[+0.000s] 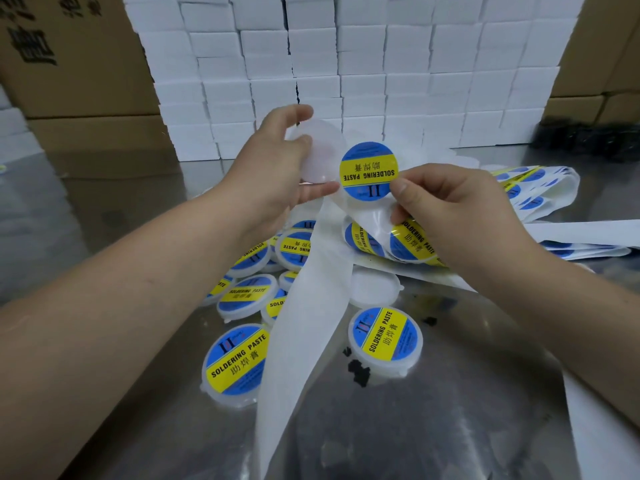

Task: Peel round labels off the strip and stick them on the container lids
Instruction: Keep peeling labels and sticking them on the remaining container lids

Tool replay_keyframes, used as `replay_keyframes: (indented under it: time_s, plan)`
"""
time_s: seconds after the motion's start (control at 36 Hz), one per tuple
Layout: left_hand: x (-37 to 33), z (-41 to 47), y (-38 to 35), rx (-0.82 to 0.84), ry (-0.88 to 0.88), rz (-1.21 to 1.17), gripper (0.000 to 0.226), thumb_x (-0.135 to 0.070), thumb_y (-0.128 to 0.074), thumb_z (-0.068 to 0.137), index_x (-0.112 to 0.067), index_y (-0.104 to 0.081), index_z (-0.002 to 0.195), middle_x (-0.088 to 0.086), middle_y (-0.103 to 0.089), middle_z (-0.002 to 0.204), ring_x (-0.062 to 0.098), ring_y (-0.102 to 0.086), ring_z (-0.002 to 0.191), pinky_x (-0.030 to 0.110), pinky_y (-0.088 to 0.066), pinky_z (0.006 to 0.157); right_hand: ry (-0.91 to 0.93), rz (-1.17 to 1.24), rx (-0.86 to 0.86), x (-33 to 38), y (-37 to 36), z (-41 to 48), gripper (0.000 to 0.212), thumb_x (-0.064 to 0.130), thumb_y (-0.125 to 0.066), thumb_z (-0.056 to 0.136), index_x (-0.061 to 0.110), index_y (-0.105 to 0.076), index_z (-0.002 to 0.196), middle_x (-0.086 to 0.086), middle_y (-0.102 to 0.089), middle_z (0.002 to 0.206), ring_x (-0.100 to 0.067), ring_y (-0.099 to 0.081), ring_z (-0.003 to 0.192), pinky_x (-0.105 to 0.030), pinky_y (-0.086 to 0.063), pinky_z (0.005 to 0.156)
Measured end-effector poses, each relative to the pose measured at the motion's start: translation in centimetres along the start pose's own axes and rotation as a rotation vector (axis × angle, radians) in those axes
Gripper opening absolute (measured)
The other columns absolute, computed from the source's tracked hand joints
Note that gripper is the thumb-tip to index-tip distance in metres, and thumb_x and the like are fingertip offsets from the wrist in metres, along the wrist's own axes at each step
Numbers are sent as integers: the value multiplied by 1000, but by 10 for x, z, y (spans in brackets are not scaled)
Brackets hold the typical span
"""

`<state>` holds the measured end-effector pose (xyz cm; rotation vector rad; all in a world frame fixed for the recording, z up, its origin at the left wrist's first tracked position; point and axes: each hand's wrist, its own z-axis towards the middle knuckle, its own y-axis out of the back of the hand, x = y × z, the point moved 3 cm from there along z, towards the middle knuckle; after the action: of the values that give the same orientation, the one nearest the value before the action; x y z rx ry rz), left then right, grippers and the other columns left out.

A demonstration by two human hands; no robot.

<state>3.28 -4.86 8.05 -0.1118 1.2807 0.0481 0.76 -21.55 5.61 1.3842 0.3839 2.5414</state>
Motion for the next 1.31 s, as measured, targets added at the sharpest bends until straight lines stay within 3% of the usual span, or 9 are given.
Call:
replay_keyframes:
  time_s: [0.19,0.39,0.44,0.53,0.64,0.81,1.03,1.31]
  plan:
    - [-1,-11,-10,204,25,-214,36,1,-30,96,-21,-57,105,11,-54,113,29,-65,93,42,-58,73,3,64,57,2,-3,-2,25,21,-58,88,36,-66,70,14,-62,54,5,-53,52,-5,-40,53]
    - [-2,-16,-16,303,21,-245,32,-9,-30,96,-19,-59,104,14,-60,104,27,-67,80,41,-57,70,-24,109,90,3,-4,-3,12,17,-60,85,25,-69,89,17,-62,53,7,-58,54,-3,-41,54]
    - [-1,-16,-16,315,2,-211,31,-7,-34,94,-21,-60,103,15,-60,106,27,-68,79,39,-57,71,-13,107,96,4,-4,-3,18,16,-60,85,32,-68,82,14,-62,53,6,-57,54,-4,-42,55]
    - [1,-16,-16,329,-31,-171,29,-5,-40,92,-24,-60,102,7,-65,90,26,-68,77,37,-57,71,-6,108,103,4,-4,-3,24,16,-61,84,38,-67,75,11,-64,56,4,-58,56,-6,-45,58]
    - [4,-15,-16,334,-73,-121,29,-4,-47,91,-28,-60,102,4,-65,91,23,-68,79,37,-57,73,-14,104,104,3,-4,-3,28,18,-63,83,41,-69,68,4,-68,65,1,-60,59,-10,-49,62]
    - [6,-15,-15,319,-115,-77,31,-4,-55,88,-32,-62,99,-1,-65,98,20,-69,82,33,-57,68,-12,94,102,2,-4,-3,28,18,-63,82,42,-69,69,6,-67,62,0,-60,59,-13,-49,63]
    - [7,-15,-14,319,-145,-46,32,-3,-60,86,-33,-63,96,-13,-69,82,15,-70,80,28,-55,63,-14,82,106,2,-4,-3,30,17,-63,82,43,-69,67,7,-64,59,-1,-58,58,-14,-49,62]
    - [8,-15,-15,321,-175,-27,33,-2,-59,86,-34,-63,93,-15,-68,79,13,-69,79,28,-56,63,-28,76,92,2,-4,-3,25,17,-63,82,37,-68,68,6,-64,60,-2,-59,59,-17,-50,63]
